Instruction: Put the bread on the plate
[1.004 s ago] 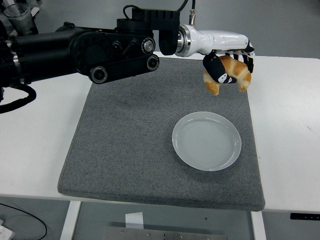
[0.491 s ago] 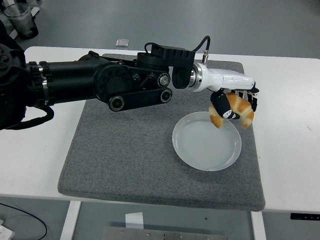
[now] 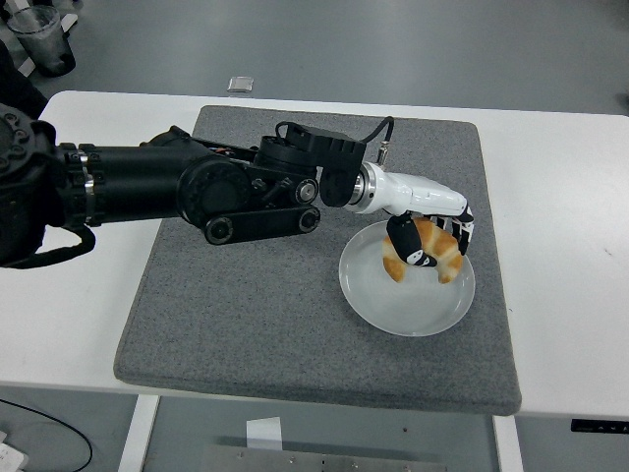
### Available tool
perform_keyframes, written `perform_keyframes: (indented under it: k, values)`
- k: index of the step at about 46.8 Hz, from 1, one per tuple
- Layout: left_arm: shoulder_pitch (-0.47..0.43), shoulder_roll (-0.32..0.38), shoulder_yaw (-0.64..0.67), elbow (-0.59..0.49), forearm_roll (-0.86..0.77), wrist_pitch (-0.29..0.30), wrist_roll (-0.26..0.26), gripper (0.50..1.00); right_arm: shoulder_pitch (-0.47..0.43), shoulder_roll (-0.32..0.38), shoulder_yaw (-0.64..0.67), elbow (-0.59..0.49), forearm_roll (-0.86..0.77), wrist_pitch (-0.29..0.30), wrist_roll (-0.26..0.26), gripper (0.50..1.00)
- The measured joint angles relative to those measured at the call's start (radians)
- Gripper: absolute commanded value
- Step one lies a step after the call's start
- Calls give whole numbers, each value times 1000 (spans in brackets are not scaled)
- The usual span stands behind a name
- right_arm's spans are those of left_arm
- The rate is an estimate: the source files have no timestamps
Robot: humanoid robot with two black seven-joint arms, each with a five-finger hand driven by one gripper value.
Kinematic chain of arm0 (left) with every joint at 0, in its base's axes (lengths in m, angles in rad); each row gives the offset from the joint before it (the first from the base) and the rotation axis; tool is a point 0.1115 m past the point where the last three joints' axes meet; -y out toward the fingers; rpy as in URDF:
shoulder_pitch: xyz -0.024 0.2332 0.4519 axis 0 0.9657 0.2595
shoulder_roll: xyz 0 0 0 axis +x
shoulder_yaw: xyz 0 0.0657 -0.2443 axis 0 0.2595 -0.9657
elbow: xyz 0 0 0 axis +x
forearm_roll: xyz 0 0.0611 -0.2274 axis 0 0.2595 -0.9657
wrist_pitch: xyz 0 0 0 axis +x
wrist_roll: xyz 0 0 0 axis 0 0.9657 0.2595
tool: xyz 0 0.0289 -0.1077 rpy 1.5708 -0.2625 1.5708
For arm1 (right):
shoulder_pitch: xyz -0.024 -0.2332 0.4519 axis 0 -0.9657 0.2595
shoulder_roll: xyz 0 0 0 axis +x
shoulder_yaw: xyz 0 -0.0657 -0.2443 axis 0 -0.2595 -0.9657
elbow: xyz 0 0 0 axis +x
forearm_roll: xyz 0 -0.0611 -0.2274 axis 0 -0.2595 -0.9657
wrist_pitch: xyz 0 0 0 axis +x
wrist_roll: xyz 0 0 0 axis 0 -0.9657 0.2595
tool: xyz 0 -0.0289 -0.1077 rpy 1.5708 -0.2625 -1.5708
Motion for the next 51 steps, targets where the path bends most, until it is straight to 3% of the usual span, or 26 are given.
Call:
perform_keyframes:
  k: [51]
  values:
    - [60,-6,32,13,57,16,3,500,0,0,0,0,0,0,0,932]
